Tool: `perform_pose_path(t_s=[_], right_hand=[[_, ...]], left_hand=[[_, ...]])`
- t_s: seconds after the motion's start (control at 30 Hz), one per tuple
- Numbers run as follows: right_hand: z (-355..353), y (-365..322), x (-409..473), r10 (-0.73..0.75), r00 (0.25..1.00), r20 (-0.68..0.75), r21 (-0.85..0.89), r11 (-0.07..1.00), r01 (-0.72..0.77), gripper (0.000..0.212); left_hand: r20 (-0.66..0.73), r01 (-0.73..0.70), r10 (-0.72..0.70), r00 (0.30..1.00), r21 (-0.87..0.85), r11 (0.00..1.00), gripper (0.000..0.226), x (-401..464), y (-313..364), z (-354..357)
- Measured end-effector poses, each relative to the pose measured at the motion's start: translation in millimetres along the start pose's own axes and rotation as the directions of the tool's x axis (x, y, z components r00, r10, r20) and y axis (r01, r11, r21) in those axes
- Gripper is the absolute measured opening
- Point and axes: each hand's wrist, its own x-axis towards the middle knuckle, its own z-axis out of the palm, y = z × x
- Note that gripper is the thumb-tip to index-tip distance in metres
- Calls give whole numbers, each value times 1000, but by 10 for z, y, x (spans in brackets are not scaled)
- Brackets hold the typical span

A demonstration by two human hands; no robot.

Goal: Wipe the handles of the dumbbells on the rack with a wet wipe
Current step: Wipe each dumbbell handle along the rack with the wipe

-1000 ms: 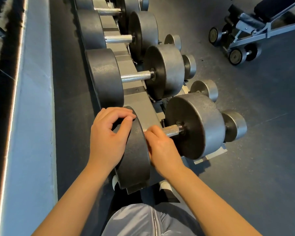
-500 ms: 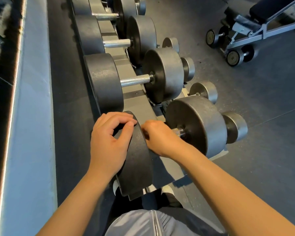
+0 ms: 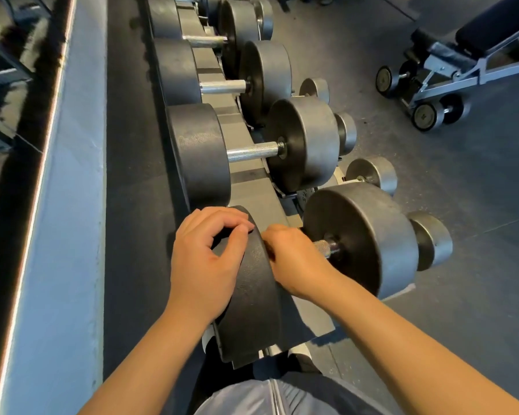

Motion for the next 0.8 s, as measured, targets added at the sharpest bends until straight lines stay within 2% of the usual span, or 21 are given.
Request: perform_pose_path(t_s=[0.07, 0.17, 0.23, 0.3, 0.4, 0.5, 0.57, 0.6, 0.67, 0.73, 0.8], right_hand=[[46, 54, -79, -28, 998, -59, -49, 998, 26, 21], [9, 340, -210, 16, 990, -141, -325, 944, -62, 22], [-6, 444, -275, 107, 975, -197, -362, 916, -173, 24], [44, 490, -271, 133, 961, -244, -354, 910, -216, 26], [130, 518, -230, 123, 929, -350, -135, 974, -180, 25], [259, 297, -224, -17, 958, -286, 155, 986, 64, 11], [349, 95, -258, -79, 945, -317, 263, 950, 168, 14], [387, 70, -271, -79, 932, -353, 257, 950, 178, 14], [416, 186, -302, -74, 906, -417, 115, 984, 133, 10], [346, 378, -341, -2, 899, -437, -68, 997, -31, 34], [287, 533, -365, 95, 880, -466, -148, 972, -183, 43]], left_hand=[[13, -11, 11, 1000, 23, 1000, 19, -5, 6, -8], [63, -62, 54, 997, 127, 990, 18, -17, 12, -22], [105, -104, 85, 991, 197, 975, 20, -30, 6, -29], [125, -128, 100, 987, 242, 962, 22, -39, 5, -33], [123, -96, 69, 990, 230, 969, 19, -11, 18, -39], [135, -80, 49, 990, 234, 969, 17, 7, 25, -54], [165, -104, 59, 984, 282, 954, 19, 8, 42, -64], [201, -138, 75, 977, 323, 936, 22, 9, 55, -68], [310, -242, 116, 944, 406, 881, 27, 16, 82, -64], [404, -315, 126, 906, 447, 837, 30, 30, 109, -63], [423, -316, 113, 899, 449, 836, 30, 39, 128, -64]])
